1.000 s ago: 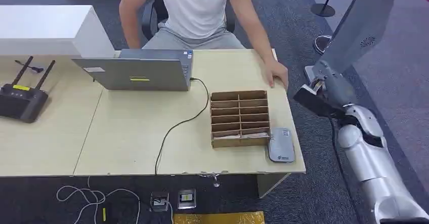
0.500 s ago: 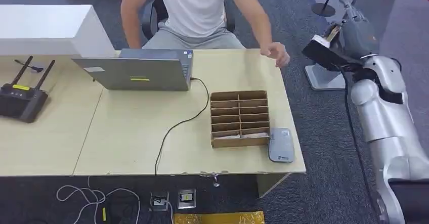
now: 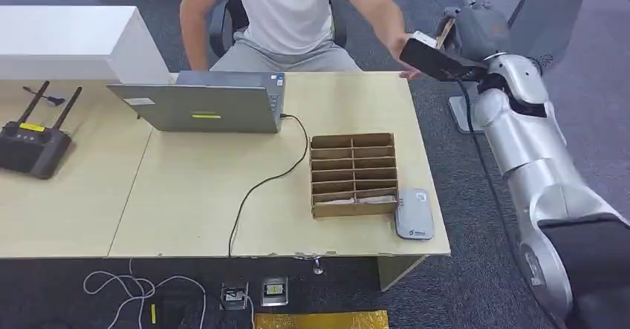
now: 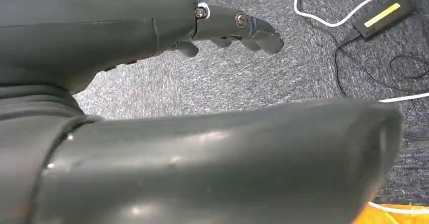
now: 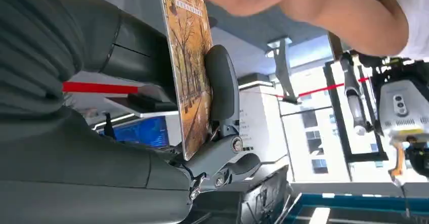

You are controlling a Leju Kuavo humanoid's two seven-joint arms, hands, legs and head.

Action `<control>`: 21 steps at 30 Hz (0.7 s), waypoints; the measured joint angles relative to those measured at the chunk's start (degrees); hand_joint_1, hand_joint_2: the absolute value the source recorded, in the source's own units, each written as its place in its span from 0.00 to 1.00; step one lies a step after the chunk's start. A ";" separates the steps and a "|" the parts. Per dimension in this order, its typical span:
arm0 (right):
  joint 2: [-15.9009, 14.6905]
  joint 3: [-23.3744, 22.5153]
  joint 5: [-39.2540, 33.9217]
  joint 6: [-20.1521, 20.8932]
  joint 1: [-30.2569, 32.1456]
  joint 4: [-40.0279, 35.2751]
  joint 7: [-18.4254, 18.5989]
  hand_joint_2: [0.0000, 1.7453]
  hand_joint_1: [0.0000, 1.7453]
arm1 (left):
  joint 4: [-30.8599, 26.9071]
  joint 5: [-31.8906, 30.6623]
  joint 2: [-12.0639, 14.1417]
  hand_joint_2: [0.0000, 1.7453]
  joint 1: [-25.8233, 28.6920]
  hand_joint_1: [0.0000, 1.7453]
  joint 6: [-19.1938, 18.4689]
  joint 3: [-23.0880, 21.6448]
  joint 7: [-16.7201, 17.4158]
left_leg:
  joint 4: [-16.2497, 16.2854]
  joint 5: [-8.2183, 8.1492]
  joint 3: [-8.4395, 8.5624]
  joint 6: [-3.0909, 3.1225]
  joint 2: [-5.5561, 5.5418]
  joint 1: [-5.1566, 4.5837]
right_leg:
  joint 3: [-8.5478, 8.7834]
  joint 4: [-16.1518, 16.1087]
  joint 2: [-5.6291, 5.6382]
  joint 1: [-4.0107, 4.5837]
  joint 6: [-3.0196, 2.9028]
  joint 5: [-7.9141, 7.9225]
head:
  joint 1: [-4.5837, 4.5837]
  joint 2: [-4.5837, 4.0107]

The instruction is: Pass the card to the sensor for recognition and then transmit it.

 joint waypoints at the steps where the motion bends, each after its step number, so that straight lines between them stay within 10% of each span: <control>1: 0.39 0.13 0.17 0.00 -0.17 0.95 0.39 1.00 1.00 | 0.00 -0.17 0.00 0.00 -0.02 0.00 -0.11 -0.06 0.00 | 0.00 0.00 0.01 0.00 0.01 0.00 | 0.00 0.00 0.01 0.00 0.00 0.00 | -0.02 0.00; 16: 3.34 0.94 0.09 -0.18 -0.46 10.14 3.30 1.00 1.00 | 0.00 -2.21 0.00 0.00 -1.64 0.00 -1.49 -1.46 1.11 | 0.01 0.00 0.03 0.00 0.02 0.00 | 0.01 0.00 0.01 0.00 0.00 0.00 | -0.02 0.00; 17: 3.43 0.94 0.04 -0.28 -0.43 10.49 3.52 1.00 0.27 | 0.00 -2.29 0.00 0.00 -1.71 0.00 -1.51 -1.49 1.25 | 0.01 0.00 0.04 0.00 0.02 0.00 | 0.00 0.00 0.02 0.00 0.00 0.00 | 0.00 0.00; 18: 3.47 0.94 0.04 -0.37 -0.41 10.82 3.84 1.00 0.00 | 0.00 -2.32 0.00 0.00 -1.79 0.00 -1.53 -1.51 1.35 | 0.01 0.00 0.03 0.00 0.02 0.00 | 0.00 0.00 0.03 0.00 0.00 0.00 | -0.02 0.00; 21: 3.63 0.94 0.06 -0.66 -0.40 11.71 4.37 1.00 0.00 | 0.00 -2.51 0.00 0.00 -1.98 0.00 -1.55 -1.84 1.40 | 0.01 0.00 0.05 0.00 0.03 0.00 | 0.00 0.00 0.04 0.00 0.00 0.00 | -0.02 0.00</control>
